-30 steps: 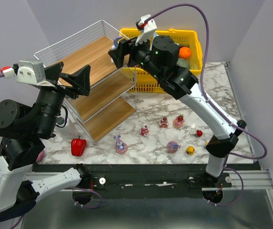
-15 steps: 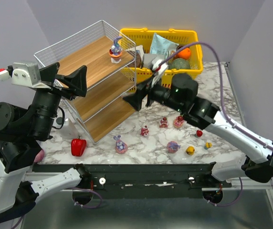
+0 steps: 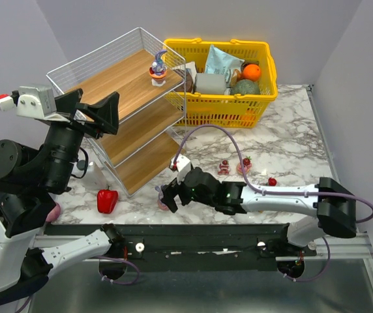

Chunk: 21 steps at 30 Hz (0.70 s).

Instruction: Place and organize the plastic toys onto the shelf

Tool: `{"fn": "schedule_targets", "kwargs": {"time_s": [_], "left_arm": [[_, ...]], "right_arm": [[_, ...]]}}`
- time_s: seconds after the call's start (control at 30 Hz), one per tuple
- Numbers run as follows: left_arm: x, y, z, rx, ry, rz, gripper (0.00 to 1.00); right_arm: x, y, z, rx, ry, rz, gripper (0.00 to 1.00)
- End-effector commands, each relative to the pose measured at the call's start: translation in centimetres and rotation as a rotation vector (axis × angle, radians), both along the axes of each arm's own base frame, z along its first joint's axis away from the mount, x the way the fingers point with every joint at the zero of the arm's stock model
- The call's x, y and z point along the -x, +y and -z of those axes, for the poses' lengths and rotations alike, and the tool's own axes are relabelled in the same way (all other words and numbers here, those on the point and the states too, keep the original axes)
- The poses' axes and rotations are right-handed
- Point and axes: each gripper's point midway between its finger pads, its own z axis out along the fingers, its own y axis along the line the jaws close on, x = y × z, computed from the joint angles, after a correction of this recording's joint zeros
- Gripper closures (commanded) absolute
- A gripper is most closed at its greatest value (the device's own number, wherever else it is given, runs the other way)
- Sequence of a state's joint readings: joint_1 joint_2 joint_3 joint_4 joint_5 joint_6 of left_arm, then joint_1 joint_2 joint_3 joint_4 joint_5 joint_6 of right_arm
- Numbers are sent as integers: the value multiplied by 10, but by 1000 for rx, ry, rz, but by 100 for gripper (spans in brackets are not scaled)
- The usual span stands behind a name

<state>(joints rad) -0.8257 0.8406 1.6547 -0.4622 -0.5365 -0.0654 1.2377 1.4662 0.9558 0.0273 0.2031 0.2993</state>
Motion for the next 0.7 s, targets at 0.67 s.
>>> {"fn": "schedule_targets", "kwargs": {"time_s": [0.67], "left_arm": [[31,16,23,107,35,82,1]], "right_arm": [[-4,27,124,-75,-113,379,4]]}}
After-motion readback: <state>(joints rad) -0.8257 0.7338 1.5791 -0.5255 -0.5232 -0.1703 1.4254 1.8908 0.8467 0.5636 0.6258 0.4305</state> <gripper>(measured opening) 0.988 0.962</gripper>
